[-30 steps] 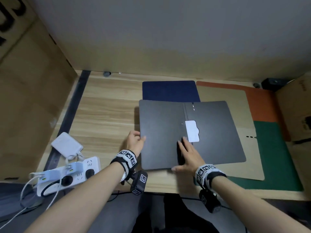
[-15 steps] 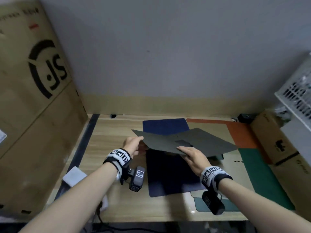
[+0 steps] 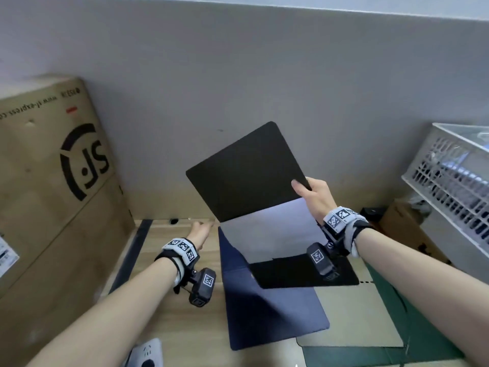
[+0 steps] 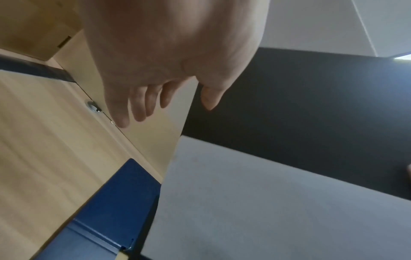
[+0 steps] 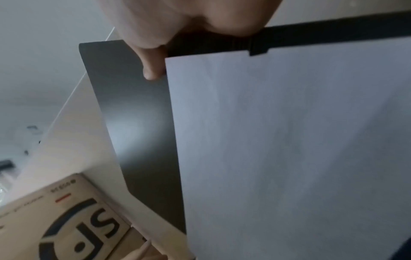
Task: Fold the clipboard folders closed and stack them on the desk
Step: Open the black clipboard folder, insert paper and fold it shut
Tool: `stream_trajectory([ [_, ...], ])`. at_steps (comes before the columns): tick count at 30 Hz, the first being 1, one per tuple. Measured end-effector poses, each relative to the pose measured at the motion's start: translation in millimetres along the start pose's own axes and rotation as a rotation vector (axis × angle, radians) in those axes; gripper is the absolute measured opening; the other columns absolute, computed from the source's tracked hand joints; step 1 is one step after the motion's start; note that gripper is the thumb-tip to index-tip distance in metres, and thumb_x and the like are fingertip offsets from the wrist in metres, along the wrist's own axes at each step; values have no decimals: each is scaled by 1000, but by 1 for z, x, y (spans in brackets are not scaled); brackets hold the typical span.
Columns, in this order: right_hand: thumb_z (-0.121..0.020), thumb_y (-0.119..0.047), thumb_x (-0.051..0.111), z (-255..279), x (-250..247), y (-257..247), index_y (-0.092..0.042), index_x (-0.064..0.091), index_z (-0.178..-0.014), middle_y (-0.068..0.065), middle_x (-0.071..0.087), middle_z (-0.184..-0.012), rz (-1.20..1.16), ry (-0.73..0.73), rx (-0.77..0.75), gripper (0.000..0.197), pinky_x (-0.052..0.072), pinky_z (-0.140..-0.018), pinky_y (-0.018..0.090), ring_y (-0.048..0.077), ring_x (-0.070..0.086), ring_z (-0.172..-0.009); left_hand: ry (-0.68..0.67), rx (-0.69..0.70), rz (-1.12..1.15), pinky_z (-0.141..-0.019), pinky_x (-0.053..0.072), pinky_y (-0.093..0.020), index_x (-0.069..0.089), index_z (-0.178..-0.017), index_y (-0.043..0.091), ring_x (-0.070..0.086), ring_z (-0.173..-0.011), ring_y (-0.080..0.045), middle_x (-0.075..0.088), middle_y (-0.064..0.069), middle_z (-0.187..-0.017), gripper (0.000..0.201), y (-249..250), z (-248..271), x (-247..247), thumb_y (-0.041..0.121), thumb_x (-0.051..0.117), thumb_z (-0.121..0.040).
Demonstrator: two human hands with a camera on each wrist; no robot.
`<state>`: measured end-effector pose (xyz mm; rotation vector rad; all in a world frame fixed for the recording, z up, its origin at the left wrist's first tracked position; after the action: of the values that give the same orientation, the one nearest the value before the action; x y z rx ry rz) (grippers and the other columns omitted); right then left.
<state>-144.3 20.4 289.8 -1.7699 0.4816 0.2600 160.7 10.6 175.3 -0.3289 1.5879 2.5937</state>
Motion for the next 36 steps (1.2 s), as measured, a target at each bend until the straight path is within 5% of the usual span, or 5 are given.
stream_trajectory([
  [5, -97, -25, 56, 13, -1, 15, -16, 71, -95, -8, 72, -94, -217, 16, 104, 18, 48, -81, 23, 3, 66, -84, 6, 28, 15, -113, 28, -44, 36, -146, 11, 40, -138, -30, 38, -10, -152, 72, 3, -19, 1, 60, 41, -94],
  [12, -87, -49, 56, 22, 0, 103, -6, 59, -82, 5, 62, -85, -176, 24, 382, 44, 46, -77, 37, 21, 55, -80, 135, 160, 35, -72, 29, -31, 40, -73, 14, 36, -75, -20, 37, -6, -77, 34, -15, -45, 16, 36, 50, -97],
  [19, -94, -45, 47, 30, -17, 167, -13, 56, -118, 8, 63, -123, 301, -125, 463, 41, 48, -96, 46, 30, 61, -109, 167, 330, -179, -81, 43, -39, 58, -94, -4, 57, -92, -36, 62, -22, -94, 30, 14, -62, 36, 25, 48, -99],
  [22, -94, -31, 52, 22, -28, 178, -9, 38, -141, 10, 45, -144, 422, -69, 371, 54, 37, -108, 41, 29, 47, -129, 125, 427, -329, -59, 26, -35, 36, -67, 17, 33, -68, -21, 36, -2, -65, 34, 28, -74, 53, 23, 49, -98],
  [36, -88, -36, 61, -12, 4, 269, -16, 20, -147, 10, 37, -147, 562, -262, 276, 74, 41, -105, 43, 32, 46, -130, -419, 502, -1008, -64, 34, -35, 46, -76, 19, 53, -78, -25, 56, 0, -77, 29, 11, -140, 209, 40, 45, -97],
])
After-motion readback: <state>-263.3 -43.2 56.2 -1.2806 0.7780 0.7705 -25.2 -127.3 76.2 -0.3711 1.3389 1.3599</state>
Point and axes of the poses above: each hand's wrist, its own z-axis away from the middle knuckle, its own x-axis out of the palm, y = z × x, the point moved 3 cm from there along -z, towards the middle knuckle
